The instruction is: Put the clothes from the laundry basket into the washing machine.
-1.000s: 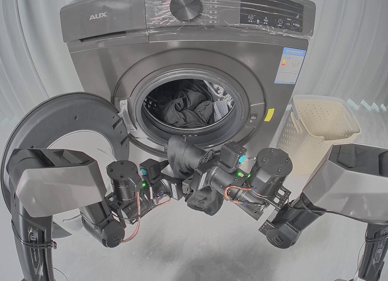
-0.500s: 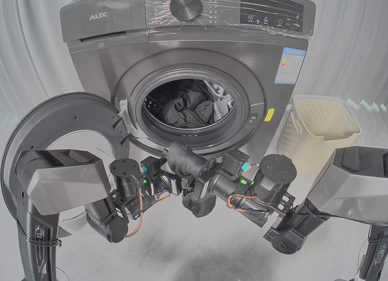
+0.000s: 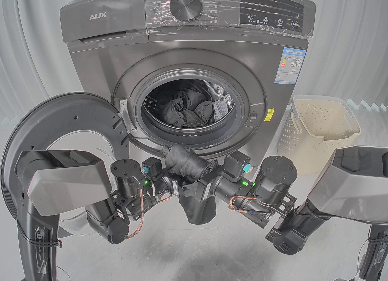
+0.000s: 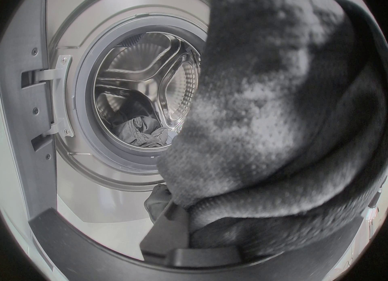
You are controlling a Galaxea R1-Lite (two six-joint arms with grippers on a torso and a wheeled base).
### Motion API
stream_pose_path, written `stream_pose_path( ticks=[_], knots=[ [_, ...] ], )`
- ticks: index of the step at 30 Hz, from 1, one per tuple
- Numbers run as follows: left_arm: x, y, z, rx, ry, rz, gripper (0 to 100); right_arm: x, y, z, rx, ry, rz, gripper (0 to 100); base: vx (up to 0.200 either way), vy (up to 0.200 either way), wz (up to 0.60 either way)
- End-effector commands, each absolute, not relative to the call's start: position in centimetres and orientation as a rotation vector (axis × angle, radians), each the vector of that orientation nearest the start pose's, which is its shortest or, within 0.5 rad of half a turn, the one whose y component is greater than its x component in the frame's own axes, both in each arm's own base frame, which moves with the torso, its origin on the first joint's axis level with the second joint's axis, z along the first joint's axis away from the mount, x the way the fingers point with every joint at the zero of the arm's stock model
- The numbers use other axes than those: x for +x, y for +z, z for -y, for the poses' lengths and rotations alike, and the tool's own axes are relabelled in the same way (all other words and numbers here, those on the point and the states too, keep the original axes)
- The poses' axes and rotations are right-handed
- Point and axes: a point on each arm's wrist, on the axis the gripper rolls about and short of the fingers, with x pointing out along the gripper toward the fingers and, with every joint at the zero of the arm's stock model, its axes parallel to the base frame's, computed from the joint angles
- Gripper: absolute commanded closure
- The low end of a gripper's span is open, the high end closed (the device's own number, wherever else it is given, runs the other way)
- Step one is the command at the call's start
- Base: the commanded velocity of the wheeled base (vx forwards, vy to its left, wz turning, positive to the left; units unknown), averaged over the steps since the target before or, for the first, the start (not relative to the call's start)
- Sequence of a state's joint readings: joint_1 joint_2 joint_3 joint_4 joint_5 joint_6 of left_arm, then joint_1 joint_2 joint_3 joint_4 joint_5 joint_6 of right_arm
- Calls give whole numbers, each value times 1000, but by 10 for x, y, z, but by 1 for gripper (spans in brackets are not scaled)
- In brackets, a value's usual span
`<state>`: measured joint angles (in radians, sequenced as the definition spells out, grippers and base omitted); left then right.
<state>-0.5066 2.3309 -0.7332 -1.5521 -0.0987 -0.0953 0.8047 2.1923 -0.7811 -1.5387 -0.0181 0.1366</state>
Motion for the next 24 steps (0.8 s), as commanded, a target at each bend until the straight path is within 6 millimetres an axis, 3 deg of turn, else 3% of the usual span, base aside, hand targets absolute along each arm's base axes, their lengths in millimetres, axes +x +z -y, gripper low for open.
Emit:
stream_pose_path(
  ticks=[1, 10, 11, 15, 17, 24],
  knots=[
    [327, 46, 185, -90, -604, -56, 100, 267, 92, -269, 183, 758, 54, 100, 0, 0, 0],
    [313, 67, 175, -104, -599, -35, 100, 274, 85, -261, 189, 700, 26, 100, 0, 0, 0],
    [311, 71, 174, -107, -599, -28, 100, 274, 86, -260, 190, 697, 29, 0, 0, 0, 0],
    [303, 82, 172, -112, -603, -12, 100, 272, 79, -252, 169, 683, -6, 0, 0, 0, 0],
    [293, 89, 168, -112, -608, -12, 100, 257, 63, -237, 117, 676, -99, 0, 0, 0, 0],
    [270, 100, 158, -110, -618, -20, 100, 229, 39, -215, 44, 686, -249, 0, 0, 0, 0]
  ],
)
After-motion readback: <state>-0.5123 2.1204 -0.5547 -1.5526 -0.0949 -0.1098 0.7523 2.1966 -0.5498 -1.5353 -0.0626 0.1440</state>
